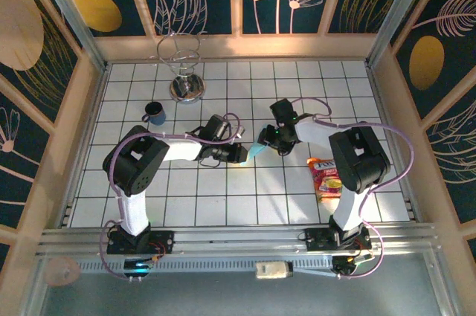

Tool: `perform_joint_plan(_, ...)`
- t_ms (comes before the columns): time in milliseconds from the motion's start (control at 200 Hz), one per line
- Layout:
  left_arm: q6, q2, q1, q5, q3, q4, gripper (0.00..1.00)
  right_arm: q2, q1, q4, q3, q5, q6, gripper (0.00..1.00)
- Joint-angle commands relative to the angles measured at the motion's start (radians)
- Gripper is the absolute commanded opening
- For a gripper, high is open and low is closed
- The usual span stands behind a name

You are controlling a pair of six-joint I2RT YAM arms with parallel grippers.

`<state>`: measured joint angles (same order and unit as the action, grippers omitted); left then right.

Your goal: Fold a paper plane with a square sheet of paper (pick it up from the middle)

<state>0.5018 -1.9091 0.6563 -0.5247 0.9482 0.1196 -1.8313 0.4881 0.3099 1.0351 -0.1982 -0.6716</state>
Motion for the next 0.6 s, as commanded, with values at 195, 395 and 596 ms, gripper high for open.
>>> perform_joint_plan(195, -0.013, 0.041, -0.005, 0.071, 0.019, -0.114, 0.25, -0.212, 0.023, -0.075, -0.026, 0.127, 0.012, 0.53)
perform_joint_plan(395, 0.014, 0.134, -0.006, 0.103, 0.045, -0.074, 0.31, -0.208, 0.023, -0.080, -0.021, 0.105, 0.016, 0.56)
perform_joint_plan(596, 0.124, 0.118, -0.006, -0.039, 0.005, 0.108, 0.25, -0.214, 0.018, -0.081, -0.023, 0.091, 0.012, 0.57)
